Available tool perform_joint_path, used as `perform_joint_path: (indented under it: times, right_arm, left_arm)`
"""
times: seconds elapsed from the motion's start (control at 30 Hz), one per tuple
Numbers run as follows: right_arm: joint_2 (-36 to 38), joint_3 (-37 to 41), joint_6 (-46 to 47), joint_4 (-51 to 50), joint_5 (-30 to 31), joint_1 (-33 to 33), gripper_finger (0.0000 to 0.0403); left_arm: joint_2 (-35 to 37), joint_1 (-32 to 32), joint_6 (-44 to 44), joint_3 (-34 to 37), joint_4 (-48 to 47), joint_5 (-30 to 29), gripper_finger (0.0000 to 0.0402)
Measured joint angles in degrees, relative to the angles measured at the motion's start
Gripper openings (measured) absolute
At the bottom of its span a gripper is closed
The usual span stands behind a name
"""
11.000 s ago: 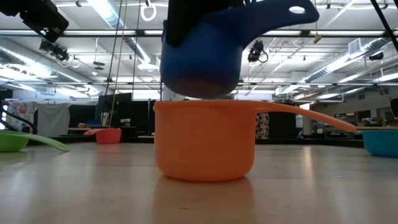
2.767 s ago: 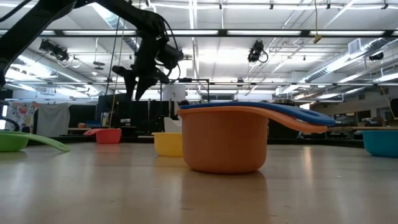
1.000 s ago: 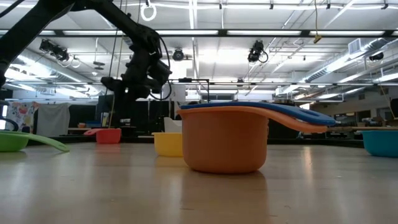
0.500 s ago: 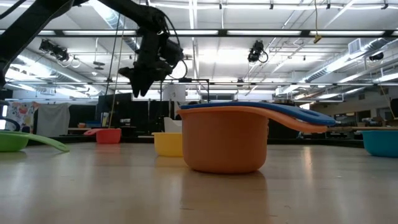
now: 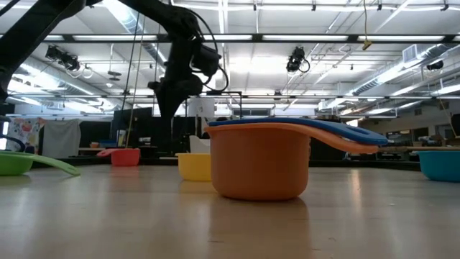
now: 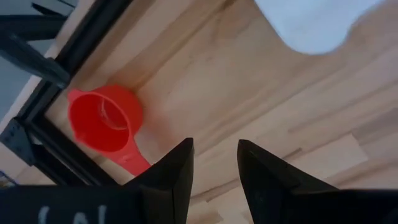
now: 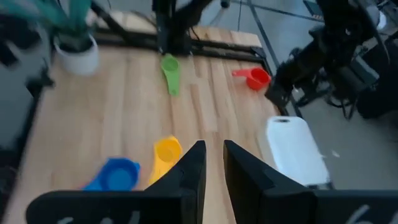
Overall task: Nest measuring cups in basket
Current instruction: Stack the red measuring cup on top of the blue measuring cup
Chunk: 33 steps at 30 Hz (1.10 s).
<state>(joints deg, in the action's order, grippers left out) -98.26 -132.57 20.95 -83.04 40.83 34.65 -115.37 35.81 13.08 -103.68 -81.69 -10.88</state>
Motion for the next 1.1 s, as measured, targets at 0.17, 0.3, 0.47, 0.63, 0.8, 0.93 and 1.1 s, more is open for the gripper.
perform_joint_path:
  times: [0.17, 0.3, 0.47, 0.63, 0.8, 0.93, 1.1]
  right_arm:
    - [0.0, 0.0, -0.1, 10.0, 0.3, 0.0, 0.0062]
    - [0.0, 0.0, -1.5, 16.0, 0.2, 0.0, 0.0062]
    - [0.0, 0.0, -2.9, 17.0, 0.0, 0.0, 0.0062]
    - [0.0, 0.0, -5.0, 17.0, 0.0, 0.0, 0.0062]
    - [0.0, 0.0, -5.4, 17.0, 0.0, 0.0, 0.0062]
    - [0.2, -0.1, -6.2, 18.0, 0.0, 0.0, 0.0062]
    - [0.2, -0.1, -6.9, 18.8, 0.0, 0.0, 0.0062]
  left_arm:
    - [0.0, 0.5, 2.5, 3.1, 0.4, 0.0, 0.013]
    - [0.0, 2.8, 7.8, 6.9, 1.7, 0.0, 0.013]
    - [-0.1, 6.4, 13.6, 11.6, 7.8, -1.0, 0.013]
    - [-0.1, 8.1, 16.0, 12.6, 11.8, -2.5, 0.013]
    - [-0.1, 8.2, 16.6, 12.6, 13.8, -7.4, 0.013]
    - [-0.1, 8.2, 16.7, 12.6, 13.6, -8.8, 0.013]
    - [-0.1, 8.2, 17.8, 12.7, 13.4, -8.9, 0.013]
